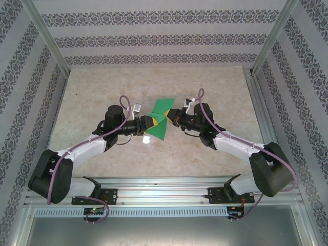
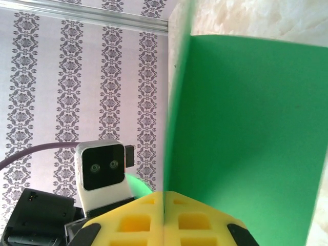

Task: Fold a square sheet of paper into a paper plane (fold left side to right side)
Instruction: Turn over the paper at the center of the table.

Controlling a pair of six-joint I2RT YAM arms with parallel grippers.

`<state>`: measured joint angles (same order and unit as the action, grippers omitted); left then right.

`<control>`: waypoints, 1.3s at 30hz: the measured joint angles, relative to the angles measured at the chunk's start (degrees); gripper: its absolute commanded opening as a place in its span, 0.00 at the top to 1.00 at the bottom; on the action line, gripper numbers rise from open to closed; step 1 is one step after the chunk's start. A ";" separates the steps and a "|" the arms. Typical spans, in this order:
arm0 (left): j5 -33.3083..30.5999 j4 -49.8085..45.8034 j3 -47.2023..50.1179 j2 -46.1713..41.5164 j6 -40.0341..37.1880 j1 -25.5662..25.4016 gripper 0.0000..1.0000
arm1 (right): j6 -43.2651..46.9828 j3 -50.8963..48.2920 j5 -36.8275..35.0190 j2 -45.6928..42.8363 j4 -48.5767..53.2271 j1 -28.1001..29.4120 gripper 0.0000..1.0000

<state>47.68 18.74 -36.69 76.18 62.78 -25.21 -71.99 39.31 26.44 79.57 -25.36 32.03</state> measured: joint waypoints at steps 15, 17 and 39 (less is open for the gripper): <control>-16.20 -28.89 -11.47 -3.45 -19.19 -3.04 1.00 | 14.38 1.31 -7.23 -10.62 24.65 -3.72 0.70; -25.75 -38.77 -17.86 -2.99 -25.11 -7.23 1.00 | 20.00 3.69 -12.44 -12.24 34.10 -4.55 0.66; -97.77 -100.30 -62.25 51.60 -31.23 -35.69 0.98 | 48.22 6.03 -43.93 -41.31 71.08 -18.40 0.02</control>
<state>-50.09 -81.56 -98.94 127.79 31.55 -60.90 -23.77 45.34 -17.50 38.26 45.71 13.63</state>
